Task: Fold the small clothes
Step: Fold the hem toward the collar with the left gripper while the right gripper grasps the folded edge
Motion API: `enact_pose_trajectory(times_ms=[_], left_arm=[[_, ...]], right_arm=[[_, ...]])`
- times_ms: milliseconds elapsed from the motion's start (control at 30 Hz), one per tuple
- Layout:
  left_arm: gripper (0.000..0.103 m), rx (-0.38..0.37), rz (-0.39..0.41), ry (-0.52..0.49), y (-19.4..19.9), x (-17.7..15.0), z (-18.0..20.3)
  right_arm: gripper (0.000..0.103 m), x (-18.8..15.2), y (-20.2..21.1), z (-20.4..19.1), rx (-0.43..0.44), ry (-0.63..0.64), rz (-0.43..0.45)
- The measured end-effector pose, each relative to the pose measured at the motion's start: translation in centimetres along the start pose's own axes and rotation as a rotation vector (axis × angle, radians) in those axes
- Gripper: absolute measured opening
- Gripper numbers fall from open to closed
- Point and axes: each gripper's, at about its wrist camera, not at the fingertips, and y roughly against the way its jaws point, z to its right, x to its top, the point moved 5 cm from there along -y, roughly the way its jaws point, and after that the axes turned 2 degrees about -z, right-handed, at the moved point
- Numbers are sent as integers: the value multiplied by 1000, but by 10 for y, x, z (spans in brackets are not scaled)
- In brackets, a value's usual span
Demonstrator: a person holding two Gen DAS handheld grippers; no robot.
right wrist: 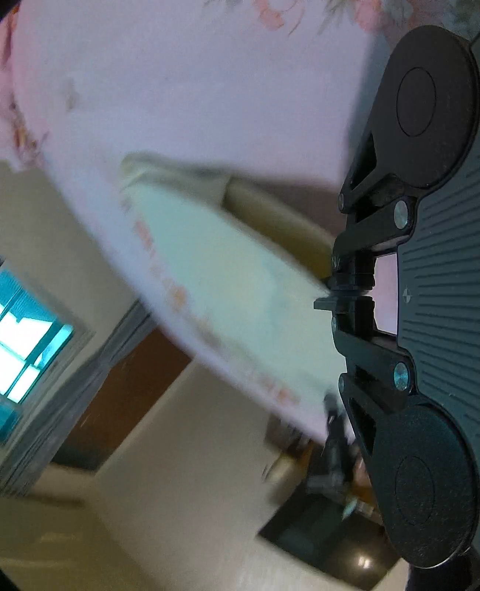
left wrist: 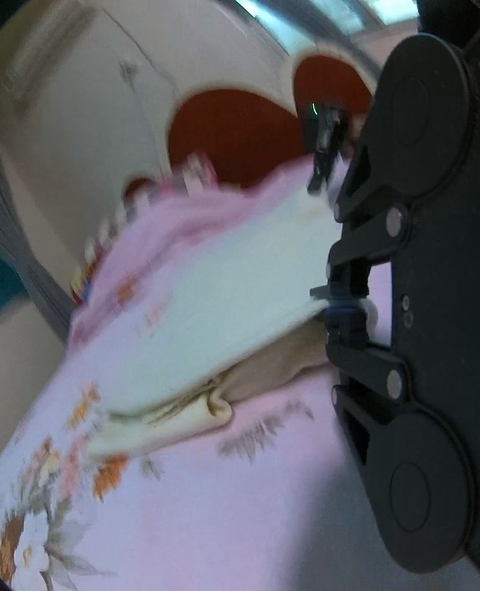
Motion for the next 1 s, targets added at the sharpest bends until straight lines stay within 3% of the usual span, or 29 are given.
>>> enact_pose_trajectory(times_ms=[67, 133, 200, 300, 333, 367, 433, 500, 533, 633, 733, 800, 867, 1000], left_arm=[[2, 59, -11, -12, 6, 0, -6], [2, 129, -58, -6, 2, -6, -22], [3, 140, -57, 1, 0, -7, -26], [14, 199, -50, -46, 6, -8, -17], [20, 209, -51, -38, 13, -9, -18], [20, 227, -46, -37, 22, -9, -17], [22, 330, 25, -85, 46, -7, -2], [24, 349, 103, -164, 45, -4, 27], [25, 357, 122, -194, 33, -2, 45], [42, 406, 143, -343, -21, -7, 96], [43, 516, 100, -428, -81, -25, 116], [46, 605, 28, -462, -112, -47, 106], [48, 668, 53, -501, -119, -62, 102], [47, 686, 143, -404, -110, -58, 117]], right_arm=[[2, -1, 7, -6, -4, 15, -2], [2, -7, 1, 16, -90, -16, -45], [2, -15, -5, 38, -149, -62, -83], [3, -14, 6, 38, -174, -86, -6], [3, -14, 14, 40, -216, -87, 31], [3, -15, 25, 41, -266, -90, 65], [3, -18, 37, 25, -367, 5, 101], [3, -21, 27, -5, -365, 110, 126], [3, -22, 13, -20, -365, 140, 139], [3, -21, -39, -54, -381, 210, 128], [3, -33, -91, -67, -378, 248, 81], [2, -47, -111, -60, -469, 301, 19], [2, -55, -111, -51, -478, 300, 28], [3, -50, -95, -64, -513, 324, 75]])
